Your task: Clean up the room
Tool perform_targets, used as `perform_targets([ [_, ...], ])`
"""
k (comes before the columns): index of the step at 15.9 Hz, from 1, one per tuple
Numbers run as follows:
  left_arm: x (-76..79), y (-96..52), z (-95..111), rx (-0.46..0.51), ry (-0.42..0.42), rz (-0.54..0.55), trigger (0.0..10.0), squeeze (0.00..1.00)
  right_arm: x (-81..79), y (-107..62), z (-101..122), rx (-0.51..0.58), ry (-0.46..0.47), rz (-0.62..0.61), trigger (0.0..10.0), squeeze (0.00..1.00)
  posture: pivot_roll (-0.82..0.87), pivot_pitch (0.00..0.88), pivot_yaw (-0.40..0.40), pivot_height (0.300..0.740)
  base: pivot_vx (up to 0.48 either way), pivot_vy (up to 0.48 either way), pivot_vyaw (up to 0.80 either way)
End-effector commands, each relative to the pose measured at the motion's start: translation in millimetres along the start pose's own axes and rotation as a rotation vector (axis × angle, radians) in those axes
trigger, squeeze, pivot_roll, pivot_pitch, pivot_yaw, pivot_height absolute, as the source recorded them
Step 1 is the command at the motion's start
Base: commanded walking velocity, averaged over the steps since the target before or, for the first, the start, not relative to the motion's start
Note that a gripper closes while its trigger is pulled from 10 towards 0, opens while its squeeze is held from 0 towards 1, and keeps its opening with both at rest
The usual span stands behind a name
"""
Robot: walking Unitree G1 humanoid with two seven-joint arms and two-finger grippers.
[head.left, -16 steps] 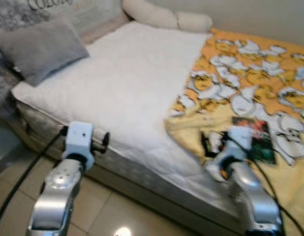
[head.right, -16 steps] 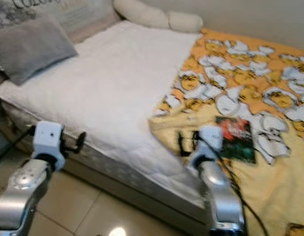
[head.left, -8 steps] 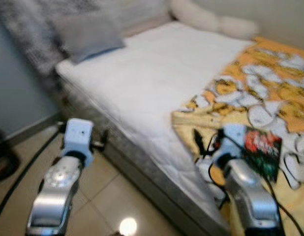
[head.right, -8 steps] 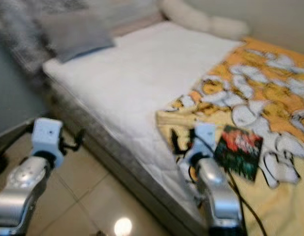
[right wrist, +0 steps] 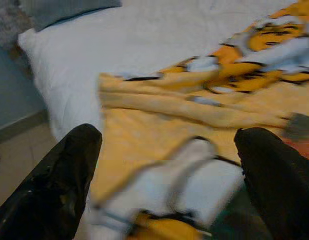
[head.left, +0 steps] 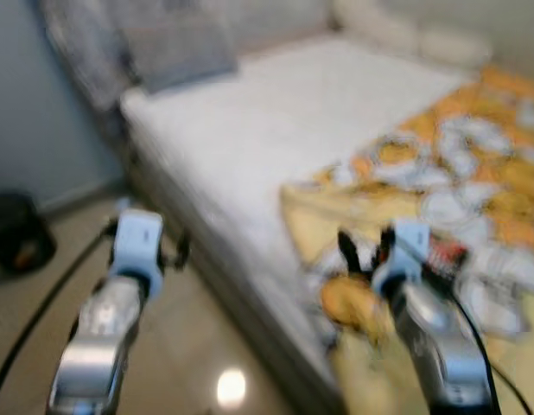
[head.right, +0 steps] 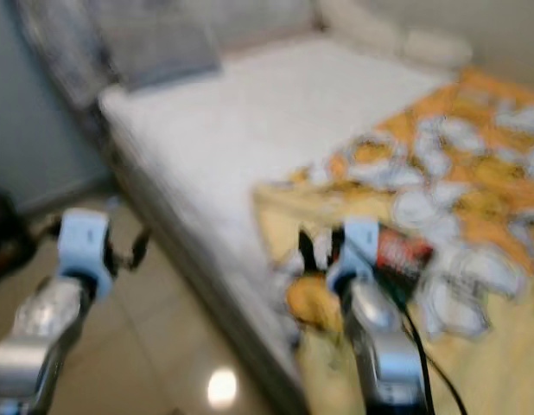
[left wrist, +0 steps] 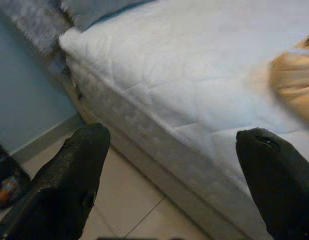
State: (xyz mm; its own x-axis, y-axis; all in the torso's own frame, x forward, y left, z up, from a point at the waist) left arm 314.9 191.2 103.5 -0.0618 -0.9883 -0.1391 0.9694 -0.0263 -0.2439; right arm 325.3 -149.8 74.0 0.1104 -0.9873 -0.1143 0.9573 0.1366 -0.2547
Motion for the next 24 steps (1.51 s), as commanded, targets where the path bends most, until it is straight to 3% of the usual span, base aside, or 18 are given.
perform_targets([
  [1, 7.4, -0.9, -1.8, -0.011, 0.002, -0.026, 10.0, 1.0, 7.3, -2.8, -3.5, -0.021, 0.019, -0.019, 10.0, 0.0, 0.02, 0.0, 0.015, 0.74, 0.0, 0.0, 0.0],
  [4, 14.9, -3.7, -4.0, -0.018, 0.025, -0.07, 10.0, 1.0, 3.5, -5.3, -5.4, -0.035, 0.096, 0.004, 10.0, 0.0, 0.03, 0.0, 0.013, 0.74, 0.0, 0.0, 0.0],
  [7, 29.5, -8.9, -7.6, -0.033, 0.043, -0.166, 10.0, 1.0, 10.3, -5.5, -12.3, -0.09, 0.119, -0.026, 10.0, 0.0, 0.01, 0.0, 0.021, 0.74, 0.0, 0.0, 0.0],
  [8, 40.8, -10.9, -12.2, -0.047, 0.058, -0.245, 10.0, 1.0, 15.4, -1.4, -12.1, -0.097, 0.161, -0.039, 10.0, 0.61, 0.0, 0.0, 0.027, 0.74, 0.0, 0.0, 0.0],
  [9, 48.2, -10.3, -13.6, -0.052, 0.075, -0.291, 10.0, 1.0, 22.7, 4.8, -11.3, -0.098, 0.19, -0.063, 10.0, 1.0, 0.0, 0.0, 0.026, 0.74, 0.0, 0.0, 0.0],
  [16, 69.9, -7.8, -12.1, -0.041, 0.085, -0.405, 10.0, 1.0, 55.1, 31.3, -18.6, -0.15, 0.275, -0.169, 10.0, 1.0, -0.01, 0.0, 0.025, 0.74, 0.0, 0.0, 0.0],
  [19, 76.3, -8.0, -11.4, -0.038, 0.094, -0.453, 10.0, 1.0, 81.9, 45.8, -19.8, -0.154, 0.346, -0.275, 10.0, 1.0, -0.03, 0.0, 0.041, 0.74, 0.0, 0.0, 0.0],
  [24, 95.0, -15.2, -11.7, -0.054, 0.09, -0.571, 10.0, 1.0, 115.2, 46.4, -18.6, -0.203, 0.364, -0.344, 10.0, 1.0, -0.03, 0.0, 0.03, 0.74, 0.0, 0.0, 0.0],
])
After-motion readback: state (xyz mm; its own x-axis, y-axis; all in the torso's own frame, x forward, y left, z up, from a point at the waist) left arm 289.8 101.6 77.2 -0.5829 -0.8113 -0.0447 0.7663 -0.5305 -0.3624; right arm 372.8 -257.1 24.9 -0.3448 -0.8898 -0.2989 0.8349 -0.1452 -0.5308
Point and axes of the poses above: a point about 5 cm out from each wrist's last joint towards the gripper, its own y axis pointing out of the wrist towards the gripper, its own z axis along the axis of the wrist's last joint, x = y × z, the point moved 6 cm from there along y, pointing out of the wrist towards the gripper, and after that the axes turned 3 degrees about -y, right-handed, at the moved point
